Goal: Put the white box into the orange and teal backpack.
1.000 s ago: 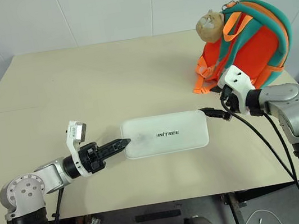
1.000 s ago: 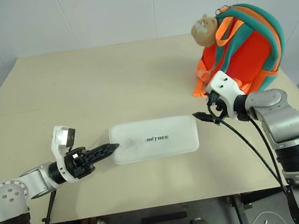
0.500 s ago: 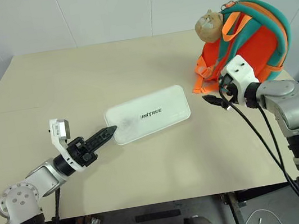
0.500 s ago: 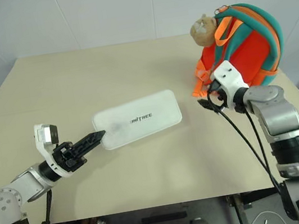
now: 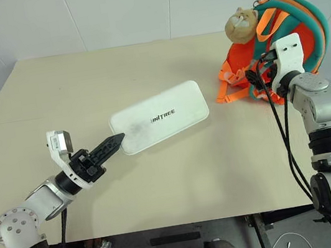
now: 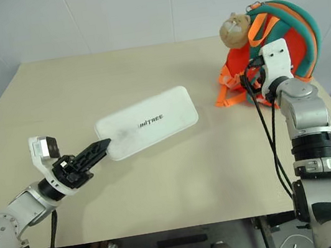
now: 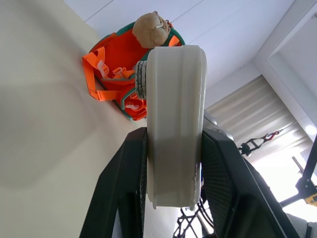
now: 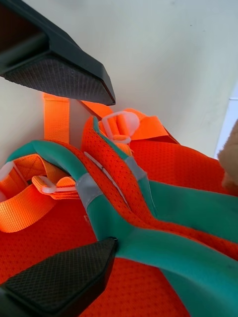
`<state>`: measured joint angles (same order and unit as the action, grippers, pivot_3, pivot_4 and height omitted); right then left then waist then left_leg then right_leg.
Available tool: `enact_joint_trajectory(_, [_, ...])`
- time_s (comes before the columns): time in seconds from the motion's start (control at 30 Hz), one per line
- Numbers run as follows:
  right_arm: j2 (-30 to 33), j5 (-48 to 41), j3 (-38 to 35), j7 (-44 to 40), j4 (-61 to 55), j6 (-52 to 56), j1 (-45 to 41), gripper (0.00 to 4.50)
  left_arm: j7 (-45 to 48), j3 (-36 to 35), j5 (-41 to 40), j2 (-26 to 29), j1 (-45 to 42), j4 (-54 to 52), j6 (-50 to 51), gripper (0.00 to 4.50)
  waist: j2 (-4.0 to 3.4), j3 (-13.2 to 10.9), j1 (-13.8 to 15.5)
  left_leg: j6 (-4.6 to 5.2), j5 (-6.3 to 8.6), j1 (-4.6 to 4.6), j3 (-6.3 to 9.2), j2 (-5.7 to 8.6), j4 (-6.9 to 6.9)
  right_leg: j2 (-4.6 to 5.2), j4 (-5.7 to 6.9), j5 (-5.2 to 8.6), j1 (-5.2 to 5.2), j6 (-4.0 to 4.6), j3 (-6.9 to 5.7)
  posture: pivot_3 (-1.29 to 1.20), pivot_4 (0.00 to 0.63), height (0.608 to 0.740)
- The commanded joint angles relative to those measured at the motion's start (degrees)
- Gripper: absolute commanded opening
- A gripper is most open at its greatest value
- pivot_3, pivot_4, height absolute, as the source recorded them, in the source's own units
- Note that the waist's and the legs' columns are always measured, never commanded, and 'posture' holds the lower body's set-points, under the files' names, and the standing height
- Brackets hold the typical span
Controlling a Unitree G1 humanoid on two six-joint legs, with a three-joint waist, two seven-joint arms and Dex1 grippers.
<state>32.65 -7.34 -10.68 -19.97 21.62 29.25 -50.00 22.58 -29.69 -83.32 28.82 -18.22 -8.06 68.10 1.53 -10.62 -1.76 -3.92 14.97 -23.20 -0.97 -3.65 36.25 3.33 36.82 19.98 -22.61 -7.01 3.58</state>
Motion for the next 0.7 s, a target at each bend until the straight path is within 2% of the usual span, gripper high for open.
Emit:
enact_joint_trajectory(0.03, [1.27,-4.40,-1.87,-4.50,-8.87,2.68,3.12,4.50,0.02,-0.20,-2.96,1.20,0.31,-0.56,-1.36,1.23,0.00,0.00,0.02,0.00,0.00,0.00,0.00,0.00,-0.03,0.00,-0.01,0.00,0.00,0.00,0.00,0.00,0.150,0.740])
enact_joint_trajectory(0.13, [2.08,-6.22,-2.22,-6.46,-13.73,4.66,6.17,4.50,-0.18,0.18,-3.64,1.57,0.47,-0.34,-1.66,1.23,0.00,0.00,0.06,-0.01,-0.01,0.00,0.00,-0.01,-0.05,0.00,-0.02,0.00,0.00,0.00,0.00,0.00,0.150,0.740])
enact_joint_trajectory(0.27, [2.49,-7.20,-4.44,-5.11,-15.80,5.84,7.87,4.50,-0.24,0.79,-4.35,2.00,0.53,0.31,-1.82,1.23,0.00,0.00,0.07,-0.02,-0.01,0.01,0.00,-0.01,0.00,0.00,0.04,0.00,0.00,0.00,0.00,0.00,0.150,0.740])
enact_joint_trajectory(0.7, [-0.67,-7.95,-5.76,-3.45,-7.80,1.27,5.05,4.50,-0.31,2.51,-4.91,2.27,0.09,0.75,-2.84,1.23,0.00,0.00,-0.10,-0.02,-0.04,0.03,-0.02,-0.01,-0.04,-0.02,0.02,0.00,-0.01,0.00,0.02,0.00,0.150,0.740])
